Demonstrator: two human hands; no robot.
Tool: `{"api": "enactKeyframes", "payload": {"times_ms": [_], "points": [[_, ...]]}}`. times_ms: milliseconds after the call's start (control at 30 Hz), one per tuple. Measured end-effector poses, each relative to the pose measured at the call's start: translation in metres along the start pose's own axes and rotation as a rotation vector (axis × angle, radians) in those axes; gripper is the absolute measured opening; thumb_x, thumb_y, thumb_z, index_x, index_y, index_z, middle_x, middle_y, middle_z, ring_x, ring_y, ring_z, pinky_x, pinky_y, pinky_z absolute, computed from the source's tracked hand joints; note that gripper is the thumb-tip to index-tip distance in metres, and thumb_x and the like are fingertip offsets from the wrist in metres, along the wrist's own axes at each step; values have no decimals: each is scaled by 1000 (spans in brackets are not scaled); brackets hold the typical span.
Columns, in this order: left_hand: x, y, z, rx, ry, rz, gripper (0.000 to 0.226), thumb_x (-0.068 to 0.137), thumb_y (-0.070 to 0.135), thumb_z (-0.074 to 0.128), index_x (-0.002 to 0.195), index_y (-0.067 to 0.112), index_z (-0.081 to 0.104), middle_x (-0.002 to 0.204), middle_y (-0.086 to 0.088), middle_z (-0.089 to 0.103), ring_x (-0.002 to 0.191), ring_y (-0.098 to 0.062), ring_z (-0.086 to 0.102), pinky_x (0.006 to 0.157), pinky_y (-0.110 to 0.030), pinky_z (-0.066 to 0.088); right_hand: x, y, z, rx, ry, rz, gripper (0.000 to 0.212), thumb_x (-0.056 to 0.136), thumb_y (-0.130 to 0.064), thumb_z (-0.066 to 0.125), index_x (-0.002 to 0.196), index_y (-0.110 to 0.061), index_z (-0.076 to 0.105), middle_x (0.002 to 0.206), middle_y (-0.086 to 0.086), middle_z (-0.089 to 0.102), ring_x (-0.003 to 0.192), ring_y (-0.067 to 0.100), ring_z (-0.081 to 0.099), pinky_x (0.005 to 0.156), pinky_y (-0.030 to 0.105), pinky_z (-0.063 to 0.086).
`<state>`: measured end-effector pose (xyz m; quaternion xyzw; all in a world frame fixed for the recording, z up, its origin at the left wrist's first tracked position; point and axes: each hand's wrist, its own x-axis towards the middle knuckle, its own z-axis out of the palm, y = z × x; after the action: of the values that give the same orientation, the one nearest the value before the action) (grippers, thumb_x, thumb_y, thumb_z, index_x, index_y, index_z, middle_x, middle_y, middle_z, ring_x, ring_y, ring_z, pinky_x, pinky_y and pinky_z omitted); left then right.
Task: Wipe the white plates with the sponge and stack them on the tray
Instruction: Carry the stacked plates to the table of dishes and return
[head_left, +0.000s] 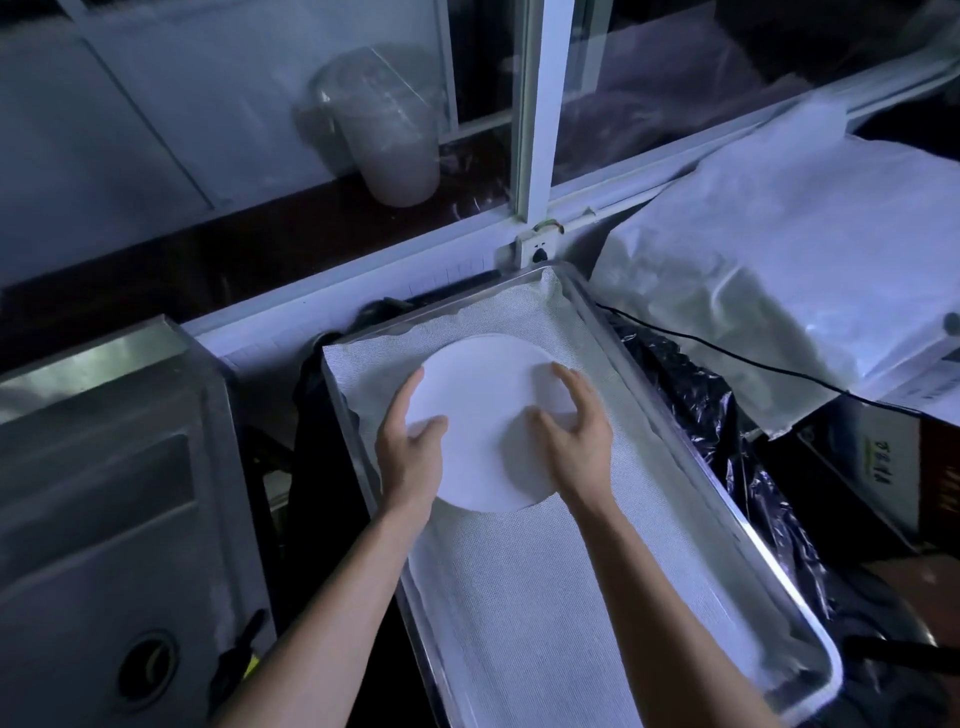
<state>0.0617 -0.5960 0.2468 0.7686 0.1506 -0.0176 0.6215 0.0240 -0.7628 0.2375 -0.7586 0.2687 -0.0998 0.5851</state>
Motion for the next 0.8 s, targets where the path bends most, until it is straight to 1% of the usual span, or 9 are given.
{"api": "enactKeyframes", "payload": {"times_ms": [33, 67, 133, 200, 300, 400, 500, 667, 800], "points": [[-1, 0, 2, -15, 7, -12, 60, 84, 1, 64, 130, 40, 65, 127, 10, 67, 97, 12, 60, 86, -12, 50, 0, 0, 1, 36, 6, 28, 59, 81, -19, 71, 133, -42, 57, 149, -8, 48, 134, 15, 46, 113, 46, 39], [-3, 1, 4, -21, 11, -21, 60, 83, 0, 64, 129, 39, 66, 128, 5, 67, 103, 4, 62, 94, -22, 52, 1, -1, 1, 66, 6, 57, 60, 79, -18, 71, 131, -44, 58, 146, -7, 51, 132, 18, 49, 110, 48, 42], [-6, 1, 7, -23, 17, -27, 60, 83, -2, 62, 129, 35, 66, 132, -9, 66, 119, -23, 61, 105, -43, 49, 2, 0, -1, 96, 0, 92, 60, 77, -18, 70, 128, -47, 59, 136, -3, 60, 125, 24, 56, 105, 51, 47], [-9, -1, 8, -7, 20, -20, 60, 82, -4, 61, 129, 32, 67, 131, -21, 63, 124, -37, 56, 108, -52, 45, 1, 0, -4, 116, -1, 108, 59, 73, -22, 69, 125, -49, 59, 129, 0, 64, 118, 27, 60, 101, 51, 50], [-13, -1, 9, 4, 27, -6, 57, 82, -5, 59, 127, 28, 69, 130, -22, 64, 123, -38, 56, 108, -51, 45, -3, 2, -6, 145, 12, 113, 59, 71, -23, 69, 124, -48, 60, 131, 2, 64, 115, 30, 62, 98, 50, 53], [-17, -1, 9, -1, 29, 3, 53, 82, -6, 59, 122, 26, 72, 128, -14, 67, 122, -33, 57, 106, -44, 46, -7, 4, -8, 144, 19, 98, 58, 74, -18, 71, 125, -43, 62, 139, -6, 58, 121, 26, 59, 103, 49, 50], [-25, -3, 7, 16, 27, 17, 50, 82, -6, 59, 120, 25, 72, 125, -23, 64, 118, -38, 57, 103, -45, 46, -10, 6, -12, 128, 16, 87, 56, 74, -19, 71, 124, -43, 62, 142, -11, 55, 124, 21, 58, 104, 48, 48], [-31, -1, 7, 16, 19, 39, 49, 82, -6, 59, 119, 24, 72, 124, -14, 67, 117, -35, 58, 100, -42, 48, -16, 7, -18, 93, 27, 74, 52, 80, -17, 72, 124, -43, 63, 150, -17, 46, 132, 11, 48, 110, 45, 43], [-37, 1, 7, 19, 11, 68, 50, 83, -7, 59, 123, 22, 71, 133, 7, 65, 122, -22, 58, 105, -35, 46, -19, 7, -21, 86, 24, 79, 50, 80, -15, 72, 122, -41, 64, 150, -16, 45, 132, 14, 49, 110, 46, 43]]}}
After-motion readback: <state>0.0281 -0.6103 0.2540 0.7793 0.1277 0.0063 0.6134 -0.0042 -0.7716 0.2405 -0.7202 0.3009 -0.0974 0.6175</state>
